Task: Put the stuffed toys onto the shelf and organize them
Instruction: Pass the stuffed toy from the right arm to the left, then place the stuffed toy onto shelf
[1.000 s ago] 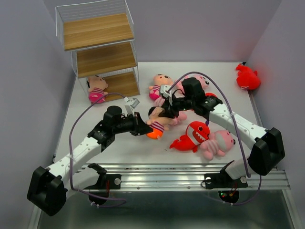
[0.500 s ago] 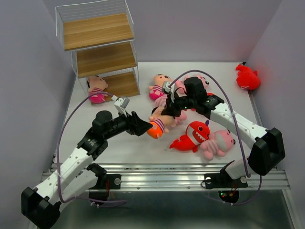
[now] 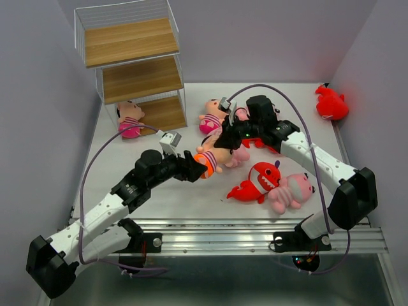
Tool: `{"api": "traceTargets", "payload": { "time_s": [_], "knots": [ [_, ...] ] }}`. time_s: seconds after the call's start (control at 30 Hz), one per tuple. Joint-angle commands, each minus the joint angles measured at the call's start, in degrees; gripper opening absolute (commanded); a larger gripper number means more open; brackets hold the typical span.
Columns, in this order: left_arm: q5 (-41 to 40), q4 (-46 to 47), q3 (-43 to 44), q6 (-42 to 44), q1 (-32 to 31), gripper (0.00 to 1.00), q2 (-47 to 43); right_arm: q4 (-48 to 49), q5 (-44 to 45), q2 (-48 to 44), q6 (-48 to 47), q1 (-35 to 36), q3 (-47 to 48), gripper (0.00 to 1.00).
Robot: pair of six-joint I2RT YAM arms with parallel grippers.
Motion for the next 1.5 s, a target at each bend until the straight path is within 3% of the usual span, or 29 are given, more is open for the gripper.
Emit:
{"api": "traceTargets", "payload": {
  "time_s": [0.0, 0.27, 0.3, 0.37, 0.4, 0.5, 0.53, 0.57, 0.6, 0.63, 0.67, 0.77, 0.87, 1.1, 1.3, 1.47],
  "knots": [
    [-2.9, 2.8, 1.3, 1.2, -0.9, 0.86, 1.5, 0.8, -1.7, 0.3, 2.5, -0.1, 2.8, 0.01],
    [-4.3, 4.8, 2.0, 0.5, -1.2, 0.7, 3.9, 1.0, -4.1, 0.3, 2.7, -0.1, 2.5, 0.01],
    [-4.1, 5.3, 2.1, 0.4, -1.2, 0.59, 4.2, 1.0, -4.3, 0.3, 2.9, -0.1, 2.5, 0.01],
    [-3.3, 7.0, 1.7, -0.1, -1.2, 0.48, 4.6, 1.2, -4.8, 0.4, 3.0, -0.1, 2.4, 0.01],
    [-3.0, 7.7, 1.7, -0.6, -1.2, 0.37, 5.0, 1.2, -5.2, 0.4, 3.2, -0.1, 2.3, 0.01],
    [-3.0, 9.0, 1.6, -1.0, -1.2, 0.21, 5.8, 1.4, -5.3, 0.3, 3.1, -0.1, 2.0, 0.01],
    [-3.1, 9.2, 1.6, -1.0, -1.2, 0.11, 5.8, 1.4, -5.2, 0.2, 3.0, -0.1, 1.7, 0.01],
    [-3.7, 9.0, 1.6, -1.0, -1.3, 0.04, 5.8, 1.4, -4.8, 0.2, 2.9, -0.1, 1.6, 0.04],
    [-4.2, 8.7, 1.6, -1.0, -1.2, 0.01, 5.5, 1.4, -4.6, 0.0, 2.6, -0.1, 1.3, 0.22],
    [-4.9, 8.3, 1.5, -1.1, -1.2, 0.0, 5.1, 1.3, -4.3, -0.3, 2.4, -0.8, 1.0, 0.37],
    [-6.7, 7.3, 1.2, -1.1, -1.1, 0.0, 4.2, 1.4, -3.3, -0.4, 2.5, -1.3, 0.7, 0.67],
    [-12.1, 4.0, -0.1, -1.8, -1.0, 0.0, 1.5, 1.7, -2.9, -0.7, 3.2, -4.5, 0.4, 1.0],
    [-19.5, 0.4, -2.6, -3.0, 0.8, 0.0, -1.4, 1.9, -4.0, -1.0, 3.7, -10.5, 0.9, 1.0],
    [-22.4, -3.4, -5.1, -2.6, 9.4, 0.0, -4.7, 2.7, -9.8, -5.0, 0.4, -16.4, -5.3, 1.0],
    [-22.5, 1.7, -6.3, 2.1, 15.4, 0.0, -1.3, 3.1, -14.5, -7.2, -4.5, -18.0, -12.2, 1.0],
    [-24.7, 11.3, -6.5, 6.9, 18.6, 0.0, 3.7, 4.1, -21.4, -5.8, -5.9, -20.7, -16.2, 1.0]
  ]
}}
